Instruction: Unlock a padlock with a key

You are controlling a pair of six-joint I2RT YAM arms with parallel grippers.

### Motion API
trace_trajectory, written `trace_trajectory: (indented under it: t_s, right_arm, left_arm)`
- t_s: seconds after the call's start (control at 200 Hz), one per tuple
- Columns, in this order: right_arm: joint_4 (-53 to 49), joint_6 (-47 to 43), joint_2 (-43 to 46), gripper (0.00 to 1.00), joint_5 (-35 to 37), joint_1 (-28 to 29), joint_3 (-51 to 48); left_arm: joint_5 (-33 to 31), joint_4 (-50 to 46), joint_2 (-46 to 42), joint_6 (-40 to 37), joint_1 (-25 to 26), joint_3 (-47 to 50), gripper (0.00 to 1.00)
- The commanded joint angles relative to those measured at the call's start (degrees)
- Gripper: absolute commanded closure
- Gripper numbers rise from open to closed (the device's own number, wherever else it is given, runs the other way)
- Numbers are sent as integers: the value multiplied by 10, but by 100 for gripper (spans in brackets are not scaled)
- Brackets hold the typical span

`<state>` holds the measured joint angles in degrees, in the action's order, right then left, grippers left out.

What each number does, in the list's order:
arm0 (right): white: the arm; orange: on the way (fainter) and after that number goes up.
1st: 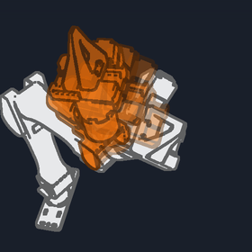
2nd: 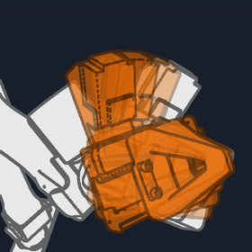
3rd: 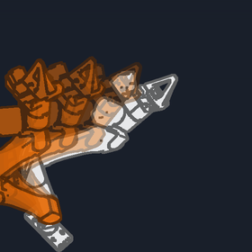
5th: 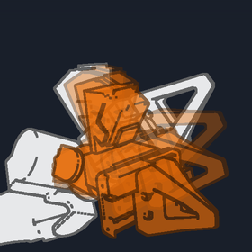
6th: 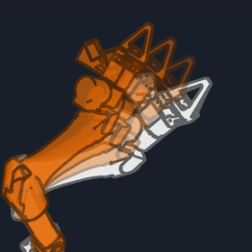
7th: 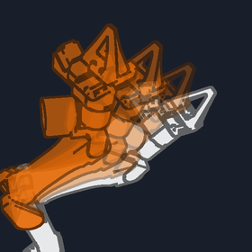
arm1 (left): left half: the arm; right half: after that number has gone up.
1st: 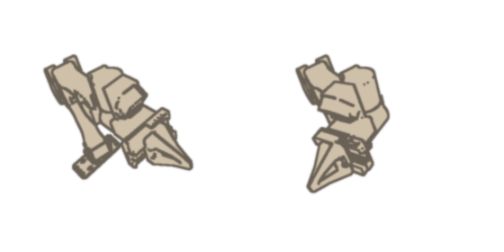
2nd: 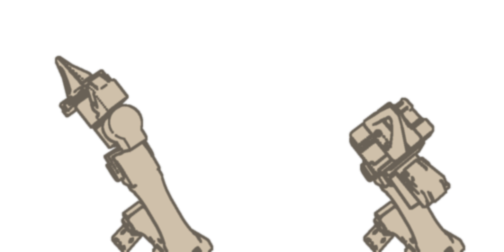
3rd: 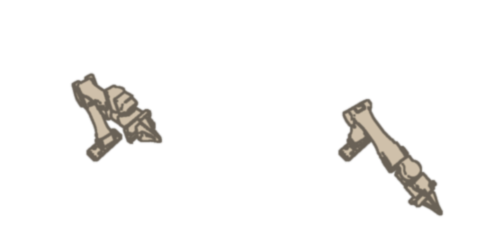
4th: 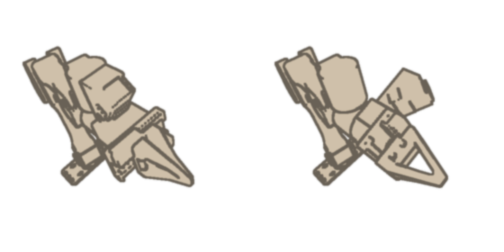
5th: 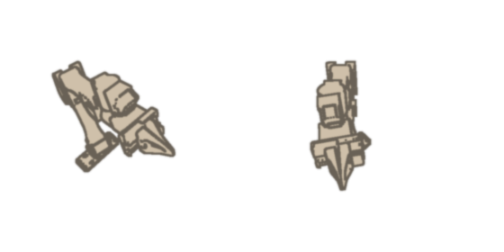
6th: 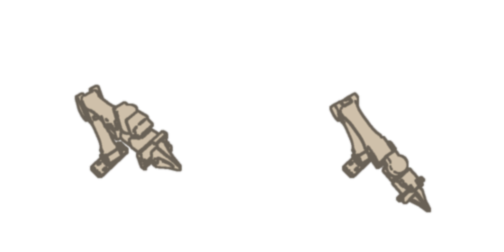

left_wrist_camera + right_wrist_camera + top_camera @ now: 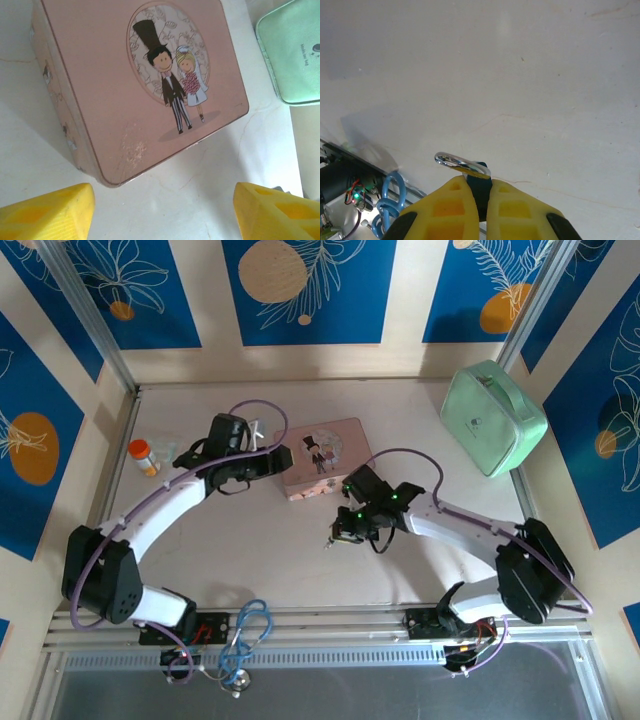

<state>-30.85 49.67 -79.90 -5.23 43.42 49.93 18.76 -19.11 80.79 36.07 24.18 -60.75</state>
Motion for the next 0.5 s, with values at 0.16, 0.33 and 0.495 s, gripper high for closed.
trace_trajectory:
  t_s: [0.16,0.33,0.495]
  right_arm:
    - [18,-5,-92,100,-63,-6,43]
    - [26,-5,-132,100,-83,-4,67]
    - [42,-8,-150,100,-112,-9,71]
  left_arm:
    - [9,-1,-11,-8,2,27,27]
    - [7,4,-11,-8,2,39,27]
    - [7,5,-8,-11,2,44,28]
